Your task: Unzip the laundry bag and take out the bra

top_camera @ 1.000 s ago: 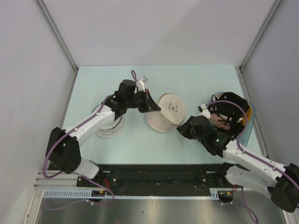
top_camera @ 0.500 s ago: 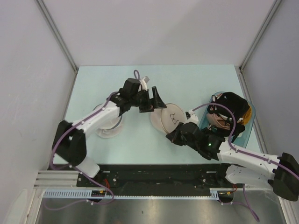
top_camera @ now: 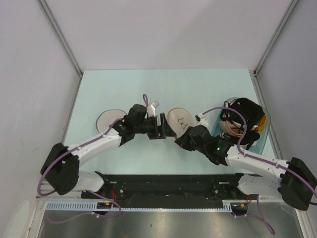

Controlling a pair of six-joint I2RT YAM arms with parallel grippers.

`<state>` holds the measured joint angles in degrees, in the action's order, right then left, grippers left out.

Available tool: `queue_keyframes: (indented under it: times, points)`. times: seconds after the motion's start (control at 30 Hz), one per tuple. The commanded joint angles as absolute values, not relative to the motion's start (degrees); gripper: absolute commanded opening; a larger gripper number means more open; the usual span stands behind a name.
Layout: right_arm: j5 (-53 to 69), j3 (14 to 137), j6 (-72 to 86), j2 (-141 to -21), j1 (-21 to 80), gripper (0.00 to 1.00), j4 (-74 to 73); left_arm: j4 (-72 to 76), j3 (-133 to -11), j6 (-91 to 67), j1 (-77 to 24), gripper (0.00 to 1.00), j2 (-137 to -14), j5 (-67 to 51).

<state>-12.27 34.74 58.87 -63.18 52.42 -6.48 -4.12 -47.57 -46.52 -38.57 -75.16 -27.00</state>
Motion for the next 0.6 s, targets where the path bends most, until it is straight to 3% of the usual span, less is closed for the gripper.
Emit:
queue_keyframes:
  times: [0.0, 0.13, 0.17, 0.4, 0.43, 0.47, 0.53, 0.57]
  points:
    - [-12.3, 37.4, 58.7, -63.1, 52.8, 0.00, -3.9, 3.9, -47.5, -49.8, -39.6, 0.81, -79.7, -30.7]
    - [-13.1, 37.4, 58.7, -62.1, 53.1, 0.00, -4.9, 5.5, -48.2, -50.6, -39.7, 0.64, -82.7, -30.6]
    - [-13.3, 37.4, 58.6, -61.5, 53.1, 0.00, -5.4, 5.5, -48.4, -50.6, -39.7, 0.53, -83.1, -30.5]
    - [-14.1, 37.4, 58.2, -59.9, 53.1, 0.00, -9.7, 1.3, -51.5, -48.7, -39.7, 0.12, -83.2, -27.7]
    - [-14.2, 37.4, 58.1, -59.7, 53.1, 0.00, -9.8, 0.8, -52.0, -48.3, -39.7, 0.11, -83.3, -27.5]
    - [-14.3, 37.4, 57.9, -59.6, 53.1, 0.00, -9.8, 0.4, -52.4, -48.0, -39.7, 0.19, -83.4, -27.3]
    - [-14.4, 37.4, 57.8, -59.3, 53.1, 0.00, -9.9, 0.4, -52.9, -47.7, -39.7, 0.41, -83.3, -27.2]
    - [-14.3, 37.3, 57.8, -59.4, 53.1, 0.00, -10.1, 0.4, -52.7, -47.8, -39.7, 0.59, -83.3, -27.2]
